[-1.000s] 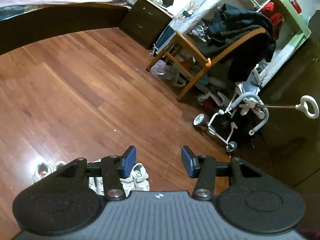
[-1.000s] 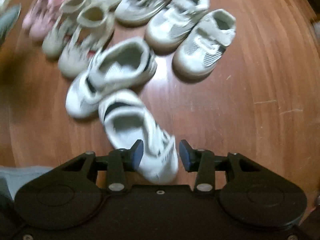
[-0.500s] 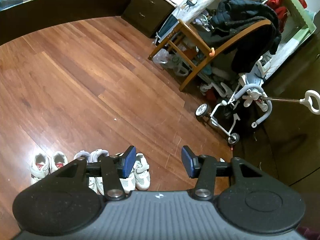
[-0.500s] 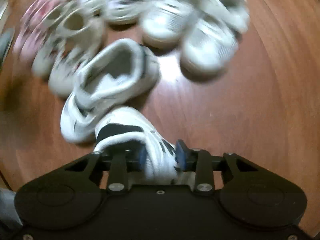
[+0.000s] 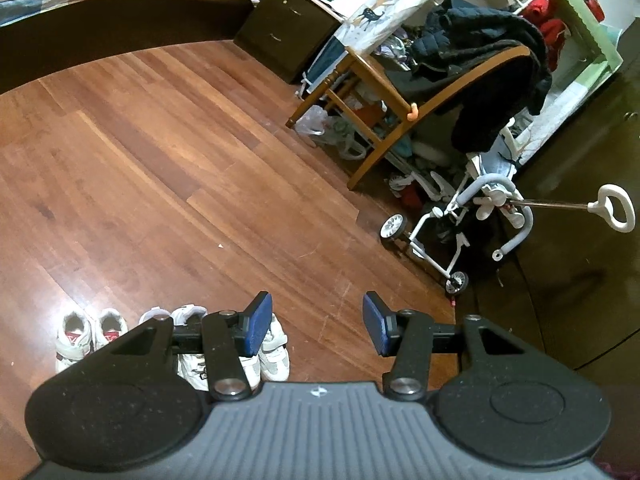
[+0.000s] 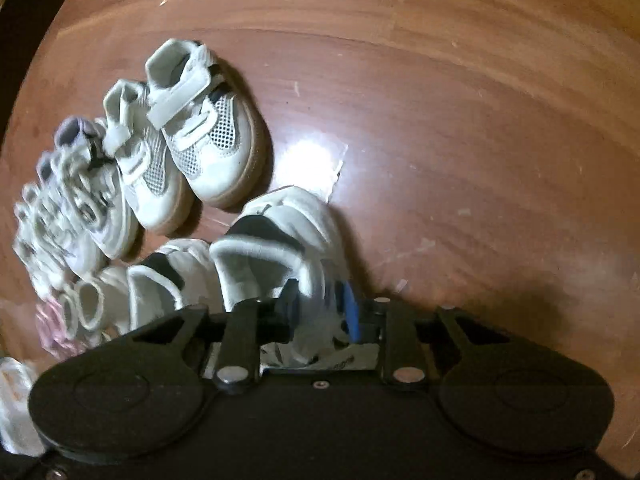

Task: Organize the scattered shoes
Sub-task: 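Lower the black-strap sneaker beside its mate in the row and open the right tool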

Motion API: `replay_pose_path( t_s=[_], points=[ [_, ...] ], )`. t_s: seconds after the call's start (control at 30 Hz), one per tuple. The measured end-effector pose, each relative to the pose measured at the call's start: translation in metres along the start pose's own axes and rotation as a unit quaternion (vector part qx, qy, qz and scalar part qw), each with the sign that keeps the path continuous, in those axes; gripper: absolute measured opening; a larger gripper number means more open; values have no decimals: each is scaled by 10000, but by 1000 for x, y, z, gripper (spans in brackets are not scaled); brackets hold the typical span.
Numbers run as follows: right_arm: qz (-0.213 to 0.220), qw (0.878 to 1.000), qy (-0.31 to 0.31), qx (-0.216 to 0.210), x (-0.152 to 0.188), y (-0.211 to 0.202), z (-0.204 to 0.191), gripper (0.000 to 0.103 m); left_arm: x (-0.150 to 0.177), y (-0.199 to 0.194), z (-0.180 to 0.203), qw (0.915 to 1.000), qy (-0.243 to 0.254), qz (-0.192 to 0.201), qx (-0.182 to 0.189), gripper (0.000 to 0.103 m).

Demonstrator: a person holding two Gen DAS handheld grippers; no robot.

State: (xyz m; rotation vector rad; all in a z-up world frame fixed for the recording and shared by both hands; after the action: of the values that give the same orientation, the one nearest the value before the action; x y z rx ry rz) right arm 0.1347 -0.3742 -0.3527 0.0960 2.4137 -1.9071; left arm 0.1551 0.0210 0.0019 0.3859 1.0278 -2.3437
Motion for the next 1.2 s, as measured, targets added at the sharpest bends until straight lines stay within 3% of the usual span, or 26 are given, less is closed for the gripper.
replay_pose_path(
  t_s=[0.33, 0.4, 0.5, 0.6, 0.67, 1.03, 1.13, 1.2],
  points=[
    [-20, 9997, 194, -126, 9, 22, -16, 47, -3, 0, 0, 10000, -27, -21, 23, 49],
    [-28, 9999, -59, -137, 9, 21, -21, 41, -3, 0, -1, 10000, -25, -19, 24, 49],
    [-128, 9962, -858, -79, 11, 24, -40, 42, -3, 0, -2, 10000, -32, -23, 23, 49],
    [-136, 9968, -568, -547, 13, 27, -48, 41, -2, 0, -2, 10000, -12, -25, 12, 49],
    [-182, 9936, -1012, -470, 13, 28, -60, 42, -2, 1, -6, 10000, 0, -46, 7, 49],
    [-135, 9943, -987, -375, 8, 20, -66, 45, 0, 7, -7, 10000, 54, -39, -32, 49],
    [-42, 9952, -905, -366, 4, 5, -67, 52, 1, 8, -7, 9999, 105, -48, -102, 49],
    [2, 9956, -893, -282, 3, -8, -68, 64, 4, 11, -9, 9996, 195, -48, -192, 49]
  ],
)
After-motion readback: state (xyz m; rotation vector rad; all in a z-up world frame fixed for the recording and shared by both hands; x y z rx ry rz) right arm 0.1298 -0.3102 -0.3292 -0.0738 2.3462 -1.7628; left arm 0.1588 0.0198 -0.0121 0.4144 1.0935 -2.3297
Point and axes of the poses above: each gripper's, at about its wrist camera, not at the fingertips, and y roughly the way its jaws point, z to its right, x to its underside, the point moved 6 cm from there along y, roughly the way its jaws point, and after that the axes turned 7 degrees about -y, right-handed, at the moved point
